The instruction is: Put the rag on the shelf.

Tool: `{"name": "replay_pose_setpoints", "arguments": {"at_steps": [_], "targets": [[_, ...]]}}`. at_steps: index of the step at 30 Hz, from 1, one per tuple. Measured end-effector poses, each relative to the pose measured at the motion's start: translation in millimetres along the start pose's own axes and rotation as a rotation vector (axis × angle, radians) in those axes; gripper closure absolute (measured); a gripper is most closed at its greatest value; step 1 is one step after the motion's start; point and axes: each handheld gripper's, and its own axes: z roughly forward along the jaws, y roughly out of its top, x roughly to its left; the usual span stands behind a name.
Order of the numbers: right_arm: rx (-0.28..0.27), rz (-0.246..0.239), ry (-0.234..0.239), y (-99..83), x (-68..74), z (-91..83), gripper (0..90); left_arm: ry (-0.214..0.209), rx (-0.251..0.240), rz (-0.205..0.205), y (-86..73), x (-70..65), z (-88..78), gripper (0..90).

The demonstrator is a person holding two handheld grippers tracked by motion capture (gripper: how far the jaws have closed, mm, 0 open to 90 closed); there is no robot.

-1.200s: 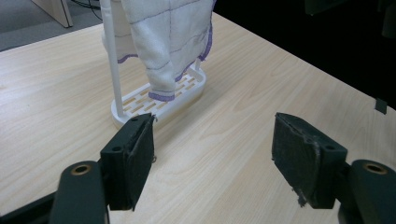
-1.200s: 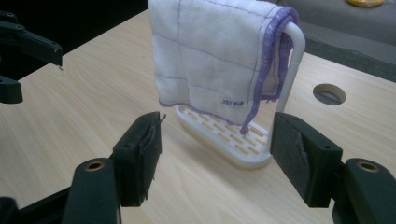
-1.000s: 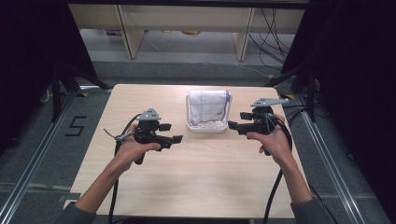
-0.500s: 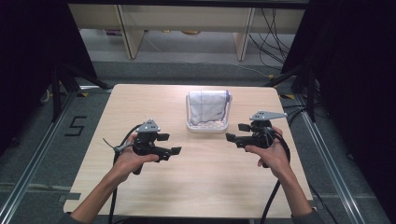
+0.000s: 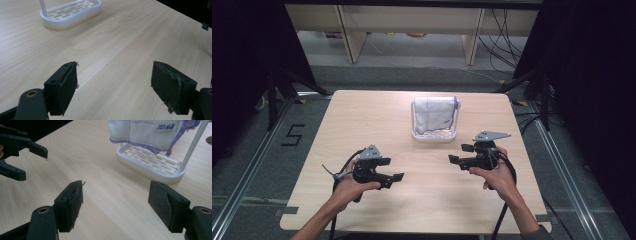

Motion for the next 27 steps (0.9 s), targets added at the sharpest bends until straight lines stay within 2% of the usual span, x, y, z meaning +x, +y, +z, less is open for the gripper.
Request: {"name": "replay_pose_setpoints", "arguments": {"at_steps": [1, 3, 4, 6, 7, 8, 9, 10, 11, 12, 13, 14, 16, 17, 18, 19, 21, 22, 27], "targets": [[0.0, -0.018, -0.006, -0.5, 0.1, 0.8, 28.5, 0.012, -0.004, -0.002, -1.5, -0.9, 0.3, 19.8], [0.006, -0.012, 0.014, -0.8, 3.7, 0.8, 28.5, 0.016, -0.007, -0.004, -3.9, -1.7, -1.1, 19.3], [0.001, -0.043, 0.004, -0.7, 3.5, 0.6, 28.5, 0.015, -0.006, -0.009, -4.7, -2.5, -2.0, 19.3], [0.001, -0.004, 0.005, -2.2, 9.7, 0.2, 28.5, 0.004, -0.013, -0.005, -7.3, -4.6, -4.3, 18.9], [-0.001, -0.022, 0.024, -3.1, 9.6, 0.8, 28.6, 0.008, -0.006, -0.004, -8.5, -6.2, -5.8, 18.8], [0.0, -0.033, 0.015, -4.4, 10.7, -0.1, 28.5, -0.002, -0.011, -0.007, -10.1, -7.7, -6.4, 18.8], [-0.002, -0.03, 0.02, -6.2, 12.3, 0.5, 28.5, 0.0, 0.003, 0.003, -11.2, -8.6, -8.1, 18.7], [0.014, -0.007, 0.011, -8.3, 16.5, -0.5, 28.6, -0.005, -0.009, 0.007, -13.1, -9.9, -7.6, 18.6], [0.006, -0.033, 0.026, -10.2, 15.7, 1.1, 28.6, 0.0, 0.002, 0.007, -13.7, -11.3, -8.9, 18.5], [0.013, -0.021, 0.025, -12.4, 18.0, 0.6, 28.5, 0.004, -0.005, 0.01, -15.0, -12.2, -9.3, 18.4], [0.005, -0.045, 0.01, -14.8, 18.0, 0.8, 28.5, -0.008, -0.001, 0.012, -15.7, -11.9, -9.9, 18.4], [0.027, -0.005, 0.025, -16.4, 21.1, -0.6, 28.5, -0.006, 0.001, 0.009, -16.4, -12.8, -10.7, 18.4], [0.021, -0.022, 0.035, -20.0, 20.4, 0.3, 28.5, 0.005, 0.0, 0.009, -18.4, -14.6, -11.5, 18.4], [0.02, -0.019, 0.021, -21.8, 22.1, -0.4, 28.5, -0.006, 0.002, 0.01, -19.6, -14.7, -11.7, 18.4], [0.021, -0.031, 0.038, -23.2, 20.9, 0.7, 28.5, 0.003, -0.005, 0.0, -21.4, -16.8, -11.4, 18.4], [0.036, -0.016, 0.013, -25.0, 22.8, -1.2, 28.5, 0.0, 0.004, 0.011, -22.7, -16.6, -11.9, 18.4], [0.021, -0.032, 0.031, -29.2, 22.1, 1.6, 28.5, 0.007, 0.011, 0.015, -25.6, -18.0, -12.9, 18.4], [0.032, -0.024, 0.027, -30.9, 23.4, 1.1, 28.5, -0.006, 0.013, 0.012, -27.1, -18.3, -13.6, 18.4], [0.049, -0.01, 0.038, -41.4, 27.8, 0.4, 28.5, -0.002, 0.004, 0.002, -32.1, -20.7, -19.3, 18.4]]}}
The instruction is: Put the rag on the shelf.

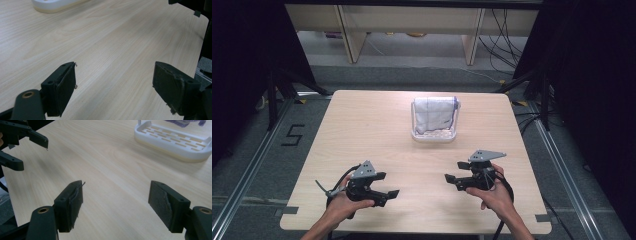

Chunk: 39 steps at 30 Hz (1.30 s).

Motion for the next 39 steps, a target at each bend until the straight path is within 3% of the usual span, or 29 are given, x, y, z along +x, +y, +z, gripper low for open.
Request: {"name": "replay_pose_setpoints", "arguments": {"at_steps": [1, 2, 5, 6, 7, 9, 11, 13, 16, 17, 18, 19, 20, 23, 24, 25, 26, 28, 29, 30, 33, 34, 35, 36, 39], "targets": [[0.003, 0.015, 0.009, -1.7, 1.4, 0.3, 28.5, 0.004, -0.003, 0.003, -1.5, 0.0, -1.5, 18.4], [0.004, 0.0, -0.011, -4.2, 1.0, -0.7, 28.5, 0.007, -0.007, 0.001, -2.5, -0.2, -1.9, 18.4], [0.001, -0.003, 0.016, -9.7, 1.4, -0.2, 27.5, 0.006, -0.003, -0.003, -6.8, -1.6, -4.2, 18.4], [0.012, 0.031, 0.012, -11.6, 5.2, -1.7, 26.6, 0.009, -0.002, 0.008, -8.5, -1.7, -4.5, 18.4], [0.002, -0.016, 0.001, -12.9, 2.9, -1.9, 25.6, 0.011, -0.002, 0.009, -9.5, -2.3, -4.8, 18.2], [0.002, 0.011, -0.002, -17.8, 6.4, -1.5, 22.9, 0.008, -0.003, 0.012, -12.6, -4.4, -4.9, 17.7], [0.0, -0.01, 0.008, -22.1, 7.2, -1.0, 21.3, -0.001, -0.015, 0.002, -15.3, -7.4, -4.2, 16.7], [0.003, 0.01, 0.027, -27.0, 10.9, -0.4, 18.6, -0.013, -0.014, 0.014, -17.6, -8.7, -4.7, 15.3], [0.0, 0.01, 0.027, -33.9, 13.5, 0.3, 16.0, -0.01, -0.022, 0.018, -21.3, -11.0, -4.6, 14.8], [0.001, -0.012, 0.018, -36.0, 12.4, 0.2, 15.9, -0.004, -0.027, 0.015, -22.9, -12.0, -4.0, 14.8], [0.006, 0.004, 0.01, -38.2, 14.2, -0.5, 15.9, -0.001, -0.016, 0.022, -24.2, -12.2, -4.4, 14.8], [0.015, 0.03, 0.033, -40.5, 16.6, -0.2, 15.9, -0.002, -0.013, 0.024, -25.6, -12.9, -4.2, 14.8], [0.006, -0.006, 0.03, -41.8, 14.2, 0.5, 15.9, 0.001, -0.008, 0.037, -27.5, -13.8, -3.5, 14.8], [0.03, 0.009, 0.018, -46.7, 17.5, -0.6, 15.9, 0.012, 0.009, 0.055, -33.5, -18.7, -1.6, 14.8], [0.032, -0.016, 0.034, -47.8, 15.7, 0.2, 15.9, 0.01, 0.012, 0.058, -35.3, -19.9, -1.2, 14.8], [0.043, 0.01, 0.01, -49.4, 19.1, -1.2, 15.9, 0.009, 0.013, 0.062, -37.4, -20.9, -1.0, 14.8], [0.037, -0.01, 0.003, -50.6, 18.1, -1.1, 16.0, 0.002, 0.026, 0.065, -38.7, -21.7, -1.3, 14.8], [0.038, -0.016, 0.025, -53.2, 18.3, 0.0, 16.0, 0.007, 0.042, 0.082, -40.2, -23.1, -1.7, 14.9], [0.049, 0.006, 0.015, -54.7, 21.5, -0.3, 16.0, 0.02, 0.035, 0.082, -41.1, -24.3, -1.6, 14.9], [0.06, 0.003, 0.012, -55.8, 22.2, -1.0, 16.0, 0.021, 0.048, 0.106, -41.0, -23.8, -3.0, 14.9], [0.082, -0.067, -0.02, -59.1, 22.6, -0.3, 16.0, 0.02, 0.043, 0.105, -42.3, -24.8, -2.8, 14.9], [0.091, -0.07, -0.016, -59.9, 23.6, 0.3, 16.0, 0.019, 0.043, 0.097, -43.3, -25.6, -1.9, 14.9], [0.1, -0.082, -0.025, -60.3, 24.6, 1.1, 16.0, 0.017, 0.066, 0.123, -42.8, -24.0, -2.5, 14.9], [0.101, -0.088, -0.018, -60.3, 24.7, 2.2, 16.2, 0.026, 0.044, 0.104, -43.9, -25.1, -0.4, 14.9], [0.107, -0.088, -0.015, -60.3, 25.7, 3.5, 16.2, 0.038, 0.076, 0.132, -43.3, -20.1, -1.9, 14.9]]}}
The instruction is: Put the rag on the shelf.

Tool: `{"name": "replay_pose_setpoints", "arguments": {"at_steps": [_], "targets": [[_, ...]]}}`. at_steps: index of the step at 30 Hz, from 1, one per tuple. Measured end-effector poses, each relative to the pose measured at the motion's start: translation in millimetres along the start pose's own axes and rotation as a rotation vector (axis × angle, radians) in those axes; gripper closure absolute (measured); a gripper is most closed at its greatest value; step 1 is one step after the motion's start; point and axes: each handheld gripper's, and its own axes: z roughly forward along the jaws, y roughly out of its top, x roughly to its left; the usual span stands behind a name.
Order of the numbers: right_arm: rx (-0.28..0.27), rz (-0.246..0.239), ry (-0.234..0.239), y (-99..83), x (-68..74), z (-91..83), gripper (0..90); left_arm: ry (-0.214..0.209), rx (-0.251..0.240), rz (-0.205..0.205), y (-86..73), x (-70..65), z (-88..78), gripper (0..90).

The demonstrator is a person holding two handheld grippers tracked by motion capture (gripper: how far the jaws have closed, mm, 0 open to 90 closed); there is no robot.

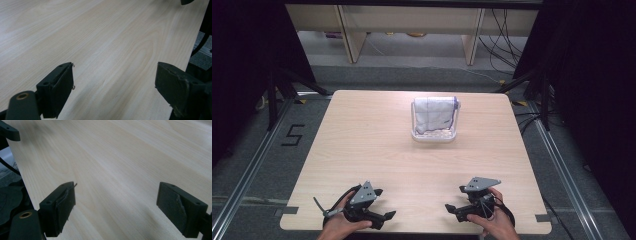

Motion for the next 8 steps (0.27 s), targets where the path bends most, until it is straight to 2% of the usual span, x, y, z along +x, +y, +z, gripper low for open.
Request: {"name": "replay_pose_setpoints", "arguments": {"at_steps": [1, 2, 6, 7, 8], "targets": [[0.001, -0.007, 0.001, -0.2, -0.5, 0.2, 16.2, 0.008, -0.014, -0.033, -0.9, -0.9, 1.5, 14.9], [0.001, -0.014, 0.006, -0.2, -0.9, 0.7, 16.2, 0.004, -0.015, -0.045, -1.3, -1.0, 1.6, 14.9], [0.01, -0.024, 0.013, -0.3, -0.8, 0.2, 16.2, 0.02, 0.0, -0.05, -3.5, 2.9, 3.9, 14.9], [0.017, -0.03, 0.012, -0.5, -1.1, 0.2, 16.2, 0.021, 0.002, -0.041, -3.7, 4.6, 3.5, 14.9], [0.019, -0.023, 0.015, -0.6, -1.2, 0.5, 16.2, 0.026, -0.01, -0.057, -4.3, 5.5, 3.8, 14.9]]}}
